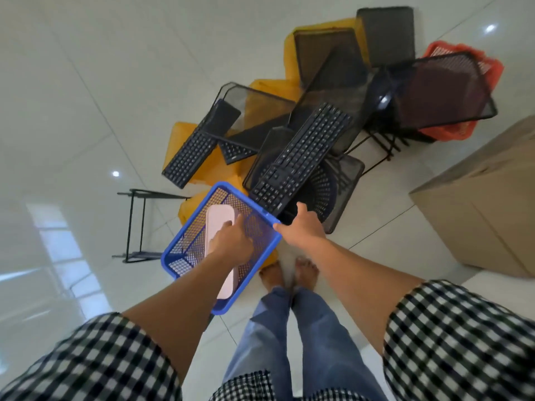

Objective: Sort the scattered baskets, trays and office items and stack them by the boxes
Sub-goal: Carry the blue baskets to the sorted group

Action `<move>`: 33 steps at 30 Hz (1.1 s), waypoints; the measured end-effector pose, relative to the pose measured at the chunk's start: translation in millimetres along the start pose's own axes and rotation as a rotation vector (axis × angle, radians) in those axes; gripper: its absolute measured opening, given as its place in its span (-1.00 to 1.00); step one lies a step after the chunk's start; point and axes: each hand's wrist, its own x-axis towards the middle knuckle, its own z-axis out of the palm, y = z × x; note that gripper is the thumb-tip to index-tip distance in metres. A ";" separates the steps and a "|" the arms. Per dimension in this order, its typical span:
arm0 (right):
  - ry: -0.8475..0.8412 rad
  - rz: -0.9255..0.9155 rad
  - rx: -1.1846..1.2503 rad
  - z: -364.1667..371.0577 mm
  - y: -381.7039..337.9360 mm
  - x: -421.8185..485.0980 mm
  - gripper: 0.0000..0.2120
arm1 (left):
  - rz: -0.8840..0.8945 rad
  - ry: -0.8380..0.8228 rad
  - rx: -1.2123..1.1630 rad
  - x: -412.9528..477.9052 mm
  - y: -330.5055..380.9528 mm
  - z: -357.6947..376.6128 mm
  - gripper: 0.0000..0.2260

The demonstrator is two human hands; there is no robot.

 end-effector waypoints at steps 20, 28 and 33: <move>0.078 0.001 -0.145 123.1 4.5 95.6 -0.45 | -0.539 0.195 -0.229 110.6 -85.4 113.7 0.20; 0.213 0.013 -0.195 135.5 7.9 98.7 -0.58 | -0.499 0.295 -0.244 106.2 -92.2 122.6 0.13; 0.193 0.064 -0.202 128.3 11.2 105.1 -0.69 | -0.462 0.403 -0.280 83.7 -109.0 117.1 0.09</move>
